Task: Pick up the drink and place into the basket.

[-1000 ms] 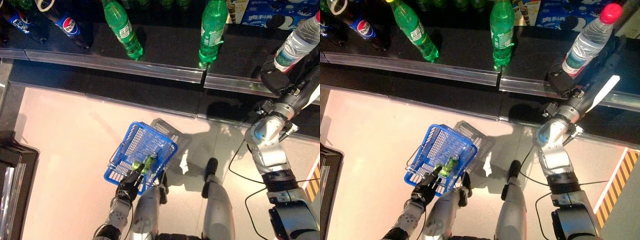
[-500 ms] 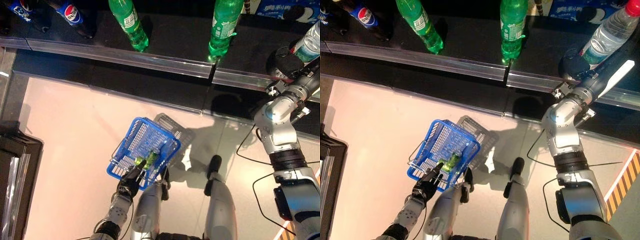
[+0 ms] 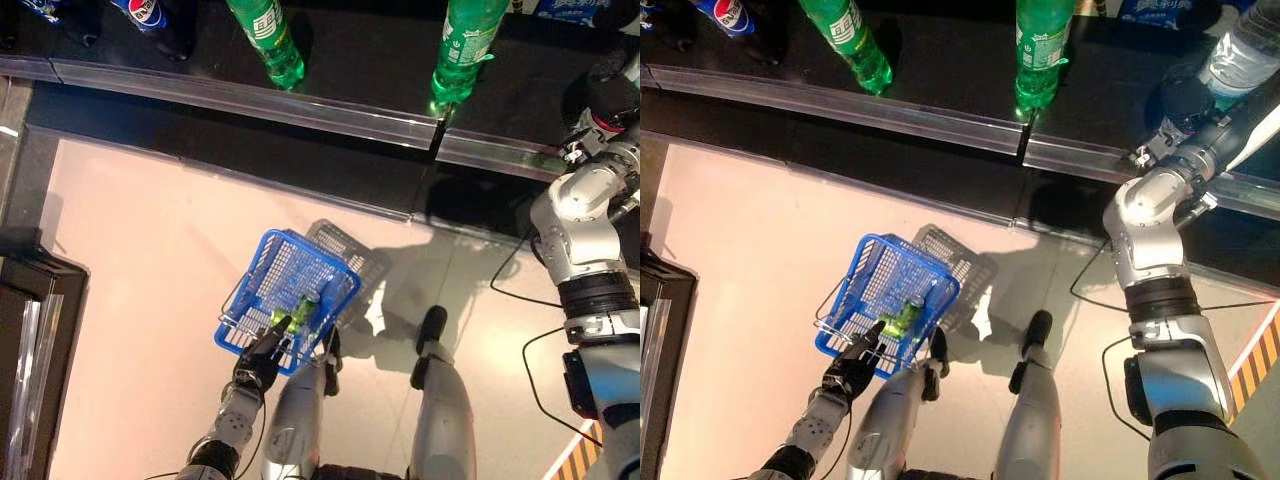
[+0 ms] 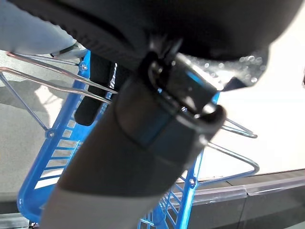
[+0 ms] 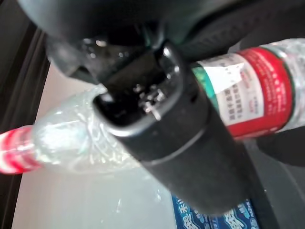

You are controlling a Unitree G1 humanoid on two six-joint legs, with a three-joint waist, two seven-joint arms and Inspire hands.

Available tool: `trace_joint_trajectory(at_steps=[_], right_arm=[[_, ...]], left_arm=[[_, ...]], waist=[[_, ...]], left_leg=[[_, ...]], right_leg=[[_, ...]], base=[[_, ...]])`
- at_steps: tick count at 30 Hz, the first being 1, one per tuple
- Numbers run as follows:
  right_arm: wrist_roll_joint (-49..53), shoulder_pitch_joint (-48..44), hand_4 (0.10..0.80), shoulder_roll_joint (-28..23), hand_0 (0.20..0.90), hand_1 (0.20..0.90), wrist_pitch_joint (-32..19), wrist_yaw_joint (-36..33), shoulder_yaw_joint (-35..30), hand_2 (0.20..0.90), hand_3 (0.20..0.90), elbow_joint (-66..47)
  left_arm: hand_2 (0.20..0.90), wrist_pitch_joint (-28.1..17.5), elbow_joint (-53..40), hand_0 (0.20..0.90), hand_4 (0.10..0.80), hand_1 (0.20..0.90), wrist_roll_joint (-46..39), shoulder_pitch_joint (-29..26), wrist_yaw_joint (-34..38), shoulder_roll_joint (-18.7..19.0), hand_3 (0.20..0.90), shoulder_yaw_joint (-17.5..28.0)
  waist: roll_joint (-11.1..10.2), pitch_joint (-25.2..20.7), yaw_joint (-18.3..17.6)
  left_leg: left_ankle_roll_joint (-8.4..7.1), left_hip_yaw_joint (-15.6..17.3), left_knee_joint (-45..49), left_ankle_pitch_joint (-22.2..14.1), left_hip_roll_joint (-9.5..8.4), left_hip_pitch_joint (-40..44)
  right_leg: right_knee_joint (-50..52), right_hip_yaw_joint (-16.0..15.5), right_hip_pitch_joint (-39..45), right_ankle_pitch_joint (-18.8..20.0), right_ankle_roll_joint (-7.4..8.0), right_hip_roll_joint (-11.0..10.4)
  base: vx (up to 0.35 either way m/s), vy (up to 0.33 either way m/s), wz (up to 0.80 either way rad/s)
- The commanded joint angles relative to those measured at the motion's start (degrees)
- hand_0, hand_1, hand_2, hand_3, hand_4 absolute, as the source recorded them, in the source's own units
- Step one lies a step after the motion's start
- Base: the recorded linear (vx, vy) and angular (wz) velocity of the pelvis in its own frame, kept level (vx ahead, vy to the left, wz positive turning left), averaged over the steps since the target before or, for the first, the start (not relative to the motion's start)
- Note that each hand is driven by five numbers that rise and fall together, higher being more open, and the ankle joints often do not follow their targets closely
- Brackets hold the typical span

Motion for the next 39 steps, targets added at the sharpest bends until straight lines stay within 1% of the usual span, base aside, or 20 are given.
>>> trace_joint_trajectory(at_steps=[1, 5, 10, 15, 18, 19, 20, 21, 22, 23, 25, 28, 29, 30, 31, 32, 33, 36, 39], right_arm=[[-3.2, -9.4, 0.100, -8.1, 0.300, 0.300, -4.4, 0.1, 2.1, 0.300, 0.200, -1.5], [-3.8, -11.0, 0.100, -9.6, 0.300, 0.300, -5.0, 0.6, 3.0, 0.300, 0.200, 0.0], [-3.7, -13.2, 0.100, -10.8, 0.300, 0.300, -4.7, 1.3, 4.3, 0.300, 0.200, 1.3], [-3.6, -13.2, 0.100, -11.2, 0.300, 0.300, -5.0, 1.4, 4.4, 0.300, 0.200, 0.2], [-4.8, -9.9, 0.100, -11.2, 0.300, 0.300, -5.6, 1.5, 2.0, 0.300, 0.200, -3.8], [-4.8, -9.8, 0.100, -11.2, 0.300, 0.300, -5.6, 1.5, 1.9, 0.300, 0.200, -3.9], [-6.1, -7.2, 0.100, -11.2, 0.300, 0.300, -5.2, 1.8, 0.5, 0.300, 0.200, -7.4], [-6.3, -6.7, 0.100, -11.2, 0.300, 0.300, -5.2, 1.8, 0.1, 0.300, 0.200, -8.0], [-7.4, -4.1, 0.100, -10.9, 0.300, 0.300, -5.3, 2.6, -1.5, 0.300, 0.200, -11.0], [-7.7, -3.4, 0.100, -10.8, 0.300, 0.300, -5.3, 2.8, -2.0, 0.300, 0.200, -11.6], [-9.5, 2.7, 0.100, -9.8, 0.300, 0.300, -4.4, 4.6, -5.4, 0.300, 0.200, -18.7], [-10.7, 8.2, 0.100, -8.9, 0.300, 0.300, -4.4, 6.5, -8.0, 0.300, 0.200, -23.7], [-11.1, 13.3, 0.100, -7.9, 0.300, 0.300, -5.1, 8.8, -10.0, 0.300, 0.200, -28.1], [-11.2, 14.2, 0.100, -7.7, 0.300, 0.300, -5.4, 9.4, -10.4, 0.300, 0.200, -28.8], [-11.9, 17.9, 0.100, -6.6, 0.300, 0.300, -7.0, 11.3, -11.5, 0.300, 0.200, -31.6], [-12.0, 18.5, 0.100, -6.4, 0.300, 0.300, -7.1, 11.5, -11.8, 0.300, 0.200, -32.0], [-12.5, 21.9, 0.100, -5.2, 0.300, 0.300, -8.4, 13.6, -12.7, 0.300, 0.200, -34.9], [-11.3, 24.5, 0.100, -4.5, 0.300, 0.300, -9.5, 16.1, -13.4, 0.300, 0.200, -37.5], [-8.8, 28.6, 0.100, -2.5, 0.300, 0.300, -11.1, 20.3, -13.8, 0.300, 0.200, -42.2]], left_arm=[[0.300, -0.4, -2.7, 0.300, 0.100, 0.300, -0.5, 7.6, -1.0, 6.0, 0.200, -2.4], [0.300, -0.1, -3.3, 0.300, 0.100, 0.300, -1.3, 7.6, -1.0, 7.0, 0.200, -2.4], [0.300, 0.1, -3.3, 0.300, 0.100, 0.300, -1.7, 7.6, -1.5, 7.2, 0.200, -2.3], [0.300, -0.8, -3.4, 0.300, 0.100, 0.300, -2.7, 8.2, -2.5, 7.1, 0.200, -1.6], [0.300, -1.8, -3.7, 0.300, 0.100, 0.300, -3.1, 8.6, -3.0, 7.0, 0.200, 0.0], [0.300, -1.8, -3.7, 0.300, 0.100, 0.300, -3.2, 8.7, -3.0, 7.1, 0.200, 0.0], [0.300, -2.5, -3.9, 0.300, 0.100, 0.300, -4.4, 8.5, -3.1, 6.8, 0.200, 1.1], [0.300, -2.7, -3.9, 0.300, 0.100, 0.300, -4.7, 8.6, -3.2, 6.8, 0.200, 1.3], [0.300, -2.9, -4.4, 0.300, 0.100, 0.300, -5.0, 8.6, -3.3, 6.5, 0.200, 2.9], [0.300, -3.0, -4.5, 0.300, 0.100, 0.300, -5.0, 8.7, -3.3, 6.5, 0.200, 3.1], [0.300, -3.6, -5.2, 0.300, 0.100, 0.300, -5.4, 9.2, -3.3, 6.0, 0.200, 5.4], [0.300, -4.1, -5.8, 0.300, 0.100, 0.300, -5.8, 9.8, -3.3, 5.7, 0.200, 7.1], [0.300, -4.6, -6.4, 0.300, 0.100, 0.300, -5.3, 10.6, -3.8, 4.9, 0.200, 8.9], [0.300, -4.7, -6.5, 0.300, 0.100, 0.300, -5.2, 10.9, -4.1, 4.8, 0.200, 9.2], [0.300, -5.3, -6.8, 0.300, 0.100, 0.300, -5.0, 11.5, -4.4, 4.2, 0.200, 10.1], [0.300, -5.3, -6.9, 0.300, 0.100, 0.300, -5.0, 11.7, -4.4, 4.2, 0.200, 10.1], [0.300, -5.7, -7.1, 0.300, 0.100, 0.300, -4.3, 12.6, -4.8, 3.6, 0.200, 11.1], [0.300, -6.3, -7.2, 0.300, 0.100, 0.300, -3.7, 13.0, -5.1, 3.3, 0.200, 11.8], [0.300, -7.0, -7.6, 0.300, 0.100, 0.300, -2.7, 14.0, -5.4, 3.2, 0.200, 12.6]], waist=[[0.4, -0.9, 0.9], [0.5, -0.9, 1.2], [0.7, -0.9, 1.4], [0.7, -0.9, 1.6], [0.3, -0.9, 1.1], [0.3, -0.9, 1.1], [0.1, -0.9, 0.6], [0.1, -0.9, 0.6], [-0.2, -0.9, 0.1], [-0.3, -0.9, 0.1], [-0.9, -0.9, -0.9], [-1.7, -1.2, -1.5], [-2.4, -2.4, -2.2], [-2.5, -2.6, -2.3], [-2.9, -3.5, -2.9], [-3.0, -3.6, -2.8], [-3.5, -4.6, -3.3], [-4.1, -5.4, -3.6], [-5.2, -6.9, -4.2]], left_leg=[[0.27, -4.9, 0.6, 4.9, -1.42, -4.7], [0.21, -5.0, -0.2, 5.2, -1.52, -4.7], [0.17, -5.0, -0.9, 5.6, -1.72, -4.5], [0.36, -5.0, 0.3, 4.8, -1.97, -4.3], [0.55, -4.8, 2.8, 3.8, -2.03, -3.9], [0.55, -4.8, 2.8, 3.8, -2.03, -3.9], [0.55, -4.6, 4.7, 3.5, -2.04, -3.6], [0.53, -4.6, 5.1, 3.5, -2.03, -3.5], [0.54, -4.4, 6.6, 3.0, -2.00, -2.8], [0.52, -4.3, 6.9, 2.9, -1.99, -2.6], [0.41, -4.0, 9.0, 2.7, -1.42, -1.2], [0.28, -3.6, 10.0, 2.5, -0.73, 0.2], [0.00, -3.5, 10.7, 2.6, -0.01, 1.2], [-0.03, -3.5, 10.8, 2.5, 0.09, 1.4], [-0.20, -3.2, 10.8, 2.7, 0.68, 2.3], [-0.23, -3.2, 10.8, 2.7, 0.73, 2.5], [-0.57, -2.9, 10.9, 3.1, 1.34, 3.3], [-0.89, -2.8, 10.9, 3.5, 1.89, 4.2], [-1.17, -2.3, 11.0, 3.5, 2.86, 5.6]], right_leg=[[6.0, -4.7, 1.6, -7.1, 0.74, -0.1], [5.5, -4.9, 1.7, -6.9, 1.07, -0.3], [5.0, -5.1, 1.8, -6.9, 1.07, -0.1], [5.9, -5.5, 2.2, -7.7, 0.47, 0.0], [7.9, -5.7, 2.8, -8.9, -0.17, -0.1], [7.9, -5.7, 2.8, -8.9, -0.17, -0.1], [9.2, -5.7, 3.5, -9.8, -0.65, -0.1], [9.4, -5.7, 3.6, -10.0, -0.73, -0.2], [10.5, -5.8, 4.6, -10.8, -1.05, -0.3], [10.7, -5.8, 4.8, -11.0, -1.11, -0.3], [12.1, -5.7, 6.9, -12.1, -1.50, -0.4], [12.7, -5.8, 8.8, -12.9, -1.77, -0.5], [12.9, -5.7, 10.3, -13.5, -2.03, -0.3], [12.9, -5.7, 10.6, -13.6, -2.07, -0.3], [12.8, -5.7, 11.8, -14.0, -2.30, -0.1], [12.7, -5.7, 11.9, -14.0, -2.32, -0.1], [12.4, -5.7, 13.4, -14.3, -2.52, 0.2], [11.8, -5.7, 14.8, -14.6, -2.74, 0.6], [11.2, -5.5, 16.9, -15.0, -2.99, 1.3]], base=[[0.000, 0.000, 0.00], [0.000, 0.000, 0.00], [-0.016, 0.001, 0.01], [-0.060, 0.018, 0.02], [-0.057, 0.026, 0.01], [-0.078, 0.051, 0.04], [-0.044, 0.042, 0.04], [-0.065, 0.074, 0.04], [-0.028, 0.043, 0.01], [-0.033, 0.057, -0.01], [-0.010, 0.038, -0.03], [0.009, 0.021, 0.15], [0.042, 0.005, 0.10], [0.065, 0.014, 0.07], [0.033, 0.011, -0.05], [0.067, 0.014, -0.11], [0.048, 0.005, -0.13], [0.048, -0.003, -0.04], [0.058, -0.019, -0.09]])
